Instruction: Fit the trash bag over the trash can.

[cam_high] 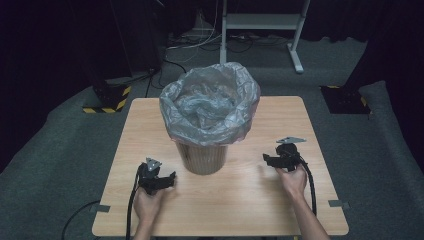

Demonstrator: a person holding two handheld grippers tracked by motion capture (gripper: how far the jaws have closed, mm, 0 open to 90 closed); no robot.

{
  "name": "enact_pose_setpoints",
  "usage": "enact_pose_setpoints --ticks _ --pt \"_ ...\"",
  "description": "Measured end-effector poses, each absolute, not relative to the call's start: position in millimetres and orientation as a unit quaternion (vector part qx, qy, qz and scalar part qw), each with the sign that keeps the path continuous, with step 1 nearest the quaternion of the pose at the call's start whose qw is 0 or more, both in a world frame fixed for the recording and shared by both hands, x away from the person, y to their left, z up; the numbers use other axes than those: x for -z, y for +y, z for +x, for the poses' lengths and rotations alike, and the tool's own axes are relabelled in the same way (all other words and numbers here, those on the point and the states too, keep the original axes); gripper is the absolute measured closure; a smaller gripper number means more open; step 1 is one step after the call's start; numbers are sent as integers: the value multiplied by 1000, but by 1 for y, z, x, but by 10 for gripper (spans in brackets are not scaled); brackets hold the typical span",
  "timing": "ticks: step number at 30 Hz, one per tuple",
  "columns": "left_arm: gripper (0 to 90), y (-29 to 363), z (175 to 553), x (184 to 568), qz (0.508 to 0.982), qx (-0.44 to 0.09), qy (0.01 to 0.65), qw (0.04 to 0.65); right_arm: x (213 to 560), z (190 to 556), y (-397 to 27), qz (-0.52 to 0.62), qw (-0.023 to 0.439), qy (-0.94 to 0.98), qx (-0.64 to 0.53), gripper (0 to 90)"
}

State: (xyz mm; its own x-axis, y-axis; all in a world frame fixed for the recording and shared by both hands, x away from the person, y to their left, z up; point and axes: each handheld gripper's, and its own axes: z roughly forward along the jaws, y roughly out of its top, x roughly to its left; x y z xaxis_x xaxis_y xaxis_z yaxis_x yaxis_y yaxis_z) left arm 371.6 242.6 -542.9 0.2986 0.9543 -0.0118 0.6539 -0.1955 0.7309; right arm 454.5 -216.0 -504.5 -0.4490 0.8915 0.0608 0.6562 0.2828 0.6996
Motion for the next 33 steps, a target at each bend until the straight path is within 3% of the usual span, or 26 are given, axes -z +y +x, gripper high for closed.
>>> enact_pose_setpoints --ticks 23,33 --pt "156 243 372 543 737 -232 545 325 531 460 -207 486 195 790 -318 321" --pt "156 242 371 543 737 -231 546 324 540 462 -204 487 215 777 -335 159"
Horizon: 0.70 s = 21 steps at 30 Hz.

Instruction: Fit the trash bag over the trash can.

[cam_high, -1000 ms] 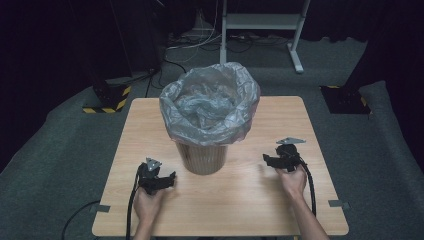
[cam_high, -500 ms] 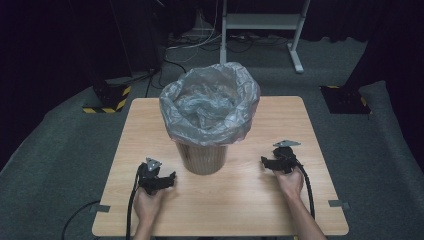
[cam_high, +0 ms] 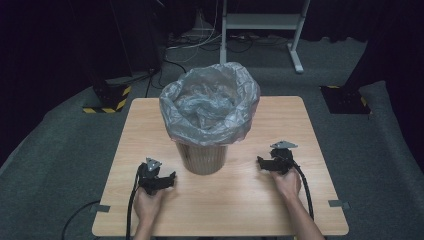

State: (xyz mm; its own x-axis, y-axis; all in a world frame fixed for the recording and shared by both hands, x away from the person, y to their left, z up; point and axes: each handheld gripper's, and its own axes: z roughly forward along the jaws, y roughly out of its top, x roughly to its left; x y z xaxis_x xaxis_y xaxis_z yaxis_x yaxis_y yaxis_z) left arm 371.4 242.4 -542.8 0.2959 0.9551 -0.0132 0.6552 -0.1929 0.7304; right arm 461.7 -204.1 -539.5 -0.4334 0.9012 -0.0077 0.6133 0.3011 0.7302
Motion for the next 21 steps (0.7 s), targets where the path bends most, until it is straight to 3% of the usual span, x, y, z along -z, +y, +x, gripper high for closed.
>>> enact_pose_setpoints --ticks 21 --pt "156 243 372 543 737 -231 546 324 540 453 -200 547 243 737 -314 133"
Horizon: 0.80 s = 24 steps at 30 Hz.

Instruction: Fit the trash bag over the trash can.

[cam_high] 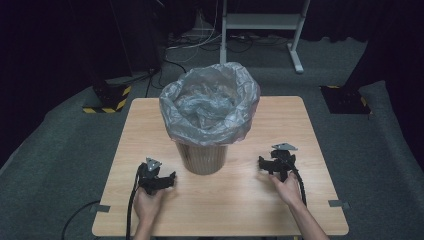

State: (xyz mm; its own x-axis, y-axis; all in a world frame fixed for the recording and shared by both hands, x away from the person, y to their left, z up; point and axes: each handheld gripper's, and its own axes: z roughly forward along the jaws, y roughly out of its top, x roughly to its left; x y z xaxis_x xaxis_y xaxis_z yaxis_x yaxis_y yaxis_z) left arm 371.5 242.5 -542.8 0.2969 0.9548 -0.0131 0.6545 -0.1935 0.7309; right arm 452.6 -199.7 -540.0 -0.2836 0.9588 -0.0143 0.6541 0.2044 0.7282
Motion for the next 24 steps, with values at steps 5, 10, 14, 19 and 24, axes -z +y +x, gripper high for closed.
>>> enact_pose_setpoints --ticks 5,10,14,19,24 --pt "157 243 372 543 737 -232 546 325 540 451 -199 551 245 734 -313 133" --pt "157 243 371 543 737 -231 546 325 540 450 -199 555 247 731 -311 133" --pt "157 243 371 543 737 -231 546 325 540 448 -198 564 249 724 -309 133" --pt "157 243 371 543 737 -231 546 325 540 446 -198 569 250 720 -308 133" --pt "157 243 372 543 737 -232 546 324 540 445 -197 572 251 718 -307 133"
